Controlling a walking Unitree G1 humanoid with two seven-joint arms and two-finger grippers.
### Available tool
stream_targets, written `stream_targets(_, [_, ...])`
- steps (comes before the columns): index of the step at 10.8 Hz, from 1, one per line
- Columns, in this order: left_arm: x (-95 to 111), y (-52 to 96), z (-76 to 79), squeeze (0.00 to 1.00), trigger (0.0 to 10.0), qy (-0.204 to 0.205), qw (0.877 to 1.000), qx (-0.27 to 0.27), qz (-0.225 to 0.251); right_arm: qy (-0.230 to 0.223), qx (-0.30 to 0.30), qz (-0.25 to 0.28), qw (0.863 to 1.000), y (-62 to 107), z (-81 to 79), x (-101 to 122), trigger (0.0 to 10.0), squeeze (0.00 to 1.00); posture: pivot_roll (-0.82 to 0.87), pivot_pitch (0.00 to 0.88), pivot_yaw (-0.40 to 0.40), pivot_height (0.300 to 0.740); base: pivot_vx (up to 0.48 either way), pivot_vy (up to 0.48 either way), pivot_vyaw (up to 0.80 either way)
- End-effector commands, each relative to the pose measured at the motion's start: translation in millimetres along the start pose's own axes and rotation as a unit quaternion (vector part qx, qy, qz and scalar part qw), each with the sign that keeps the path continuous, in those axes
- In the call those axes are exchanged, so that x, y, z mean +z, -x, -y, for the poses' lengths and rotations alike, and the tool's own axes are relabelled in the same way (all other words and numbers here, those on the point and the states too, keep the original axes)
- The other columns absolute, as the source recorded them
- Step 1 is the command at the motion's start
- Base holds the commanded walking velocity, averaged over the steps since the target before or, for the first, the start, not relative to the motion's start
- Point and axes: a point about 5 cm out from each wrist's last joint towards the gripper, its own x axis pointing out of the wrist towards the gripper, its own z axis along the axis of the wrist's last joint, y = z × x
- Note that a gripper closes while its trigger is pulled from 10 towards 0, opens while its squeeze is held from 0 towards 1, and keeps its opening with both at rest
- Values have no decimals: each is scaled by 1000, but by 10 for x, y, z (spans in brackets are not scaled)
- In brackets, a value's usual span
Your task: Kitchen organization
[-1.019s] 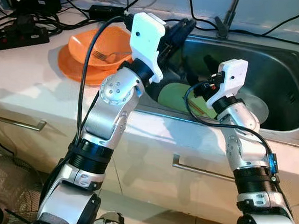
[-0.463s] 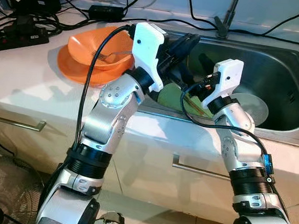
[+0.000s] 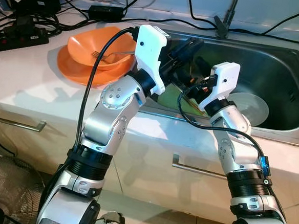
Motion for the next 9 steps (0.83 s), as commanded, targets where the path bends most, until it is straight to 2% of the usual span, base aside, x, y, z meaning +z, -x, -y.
stream_targets(1, [12, 5, 44, 0, 10000, 5, 1000, -11, 3, 0, 9, 9, 1000, -18, -51, 44, 10000, 0, 116, 80, 60, 740, 0, 0, 0])
stream_targets(3, [9, 10, 47, 0, 10000, 4, 1000, -13, 0, -3, 4, 10, 1000, -25, -61, 36, 10000, 0, 119, 77, 66, 740, 0, 0, 0])
stream_targets(4, [7, 8, 47, 0, 10000, 4, 1000, -14, -1, -4, 0, 8, 1000, -23, -52, 28, 3412, 0, 118, 76, 67, 740, 0, 0, 0])
stream_targets(5, [9, 4, 47, 0, 10000, 4, 1000, -15, -1, -4, -2, 10, 1000, -17, -44, 32, 0, 0, 116, 75, 69, 740, 0, 0, 0])
stream_targets(9, [9, 12, 19, 0, 10000, 5, 1000, -15, -3, -5, -1, 10, 1000, -24, -48, 24, 0, 0, 122, 74, 68, 740, 0, 0, 0])
